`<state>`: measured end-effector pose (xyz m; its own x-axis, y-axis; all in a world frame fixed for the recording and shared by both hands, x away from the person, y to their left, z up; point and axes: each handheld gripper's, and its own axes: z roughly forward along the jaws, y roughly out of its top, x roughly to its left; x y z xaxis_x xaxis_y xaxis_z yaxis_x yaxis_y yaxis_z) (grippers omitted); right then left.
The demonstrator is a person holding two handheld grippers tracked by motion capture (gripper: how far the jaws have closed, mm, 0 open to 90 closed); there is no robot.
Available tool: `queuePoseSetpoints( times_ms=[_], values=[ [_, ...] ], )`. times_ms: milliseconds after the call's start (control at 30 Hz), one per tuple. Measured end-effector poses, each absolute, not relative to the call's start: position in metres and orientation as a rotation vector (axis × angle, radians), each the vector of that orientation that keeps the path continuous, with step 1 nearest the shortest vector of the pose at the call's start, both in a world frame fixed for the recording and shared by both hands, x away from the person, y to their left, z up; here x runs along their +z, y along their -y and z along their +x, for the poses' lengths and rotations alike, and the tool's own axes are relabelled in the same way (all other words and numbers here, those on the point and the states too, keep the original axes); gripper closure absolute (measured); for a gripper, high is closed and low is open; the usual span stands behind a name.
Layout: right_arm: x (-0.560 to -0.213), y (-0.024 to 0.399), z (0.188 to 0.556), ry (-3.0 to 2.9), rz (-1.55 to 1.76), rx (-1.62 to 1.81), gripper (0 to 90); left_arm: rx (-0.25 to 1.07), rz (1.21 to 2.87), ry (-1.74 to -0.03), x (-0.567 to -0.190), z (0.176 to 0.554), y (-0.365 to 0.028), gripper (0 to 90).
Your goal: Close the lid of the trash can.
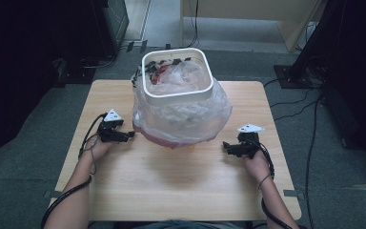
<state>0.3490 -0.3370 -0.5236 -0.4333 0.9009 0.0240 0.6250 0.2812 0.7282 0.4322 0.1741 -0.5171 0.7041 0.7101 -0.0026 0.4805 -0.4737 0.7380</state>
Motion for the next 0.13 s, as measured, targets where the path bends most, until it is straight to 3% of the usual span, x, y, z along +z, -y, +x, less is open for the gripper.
queuePoseSetpoints(
  times_ms=[133],
  values=[
    [-0.5236, 0.3363, 0.3495, -2.164, 1.381, 0.954, 7.7, 0.396, 2.162, -0.908, -0.5171, 0.4318, -0.1738, 20.5]
  ],
)
